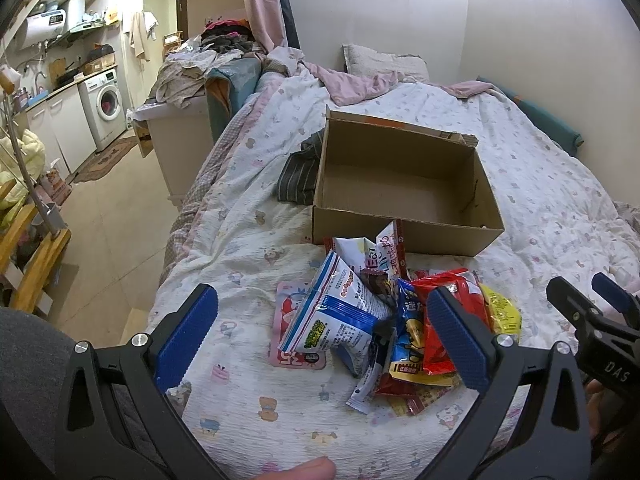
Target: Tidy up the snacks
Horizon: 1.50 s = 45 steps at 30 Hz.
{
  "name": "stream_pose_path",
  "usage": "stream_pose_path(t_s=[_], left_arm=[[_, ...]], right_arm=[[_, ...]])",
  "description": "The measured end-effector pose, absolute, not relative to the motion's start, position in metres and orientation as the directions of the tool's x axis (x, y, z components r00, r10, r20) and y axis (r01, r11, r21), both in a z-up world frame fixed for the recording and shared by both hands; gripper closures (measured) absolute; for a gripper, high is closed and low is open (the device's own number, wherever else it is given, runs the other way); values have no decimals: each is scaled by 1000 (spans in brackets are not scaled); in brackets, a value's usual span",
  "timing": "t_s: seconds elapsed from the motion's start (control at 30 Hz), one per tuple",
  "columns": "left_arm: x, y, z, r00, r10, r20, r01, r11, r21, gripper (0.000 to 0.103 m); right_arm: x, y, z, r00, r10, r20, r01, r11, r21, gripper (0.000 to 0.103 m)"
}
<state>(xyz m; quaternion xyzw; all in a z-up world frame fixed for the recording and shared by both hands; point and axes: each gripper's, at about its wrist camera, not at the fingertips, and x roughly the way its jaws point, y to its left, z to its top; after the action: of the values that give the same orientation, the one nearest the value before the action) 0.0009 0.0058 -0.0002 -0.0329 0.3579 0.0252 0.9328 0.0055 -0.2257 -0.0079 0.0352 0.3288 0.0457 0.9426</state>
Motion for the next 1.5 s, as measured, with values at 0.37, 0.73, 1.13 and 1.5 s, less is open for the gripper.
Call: stream_pose_path(t_s=[0.37,0.73,1.13,1.5], left_arm=[[1,5,1,741,24,-671,-68,997,-39,0],[2,5,1,739,25,-673,-67,997,-37,0],[4,1,2,738,17,-675,-57,998,-37,0],[45,2,23,628,-24,-778,-16,999,-43,0]], right_arm=[[5,-226,-7,780,109,-616,-63,993,96,0],[5,-223,-6,780,110,-616,-65,993,95,0],[4,-222,-4,775,132,-618,-81,991,110,0],[53,-267,17,631,275,-725,-86,954,287,0]])
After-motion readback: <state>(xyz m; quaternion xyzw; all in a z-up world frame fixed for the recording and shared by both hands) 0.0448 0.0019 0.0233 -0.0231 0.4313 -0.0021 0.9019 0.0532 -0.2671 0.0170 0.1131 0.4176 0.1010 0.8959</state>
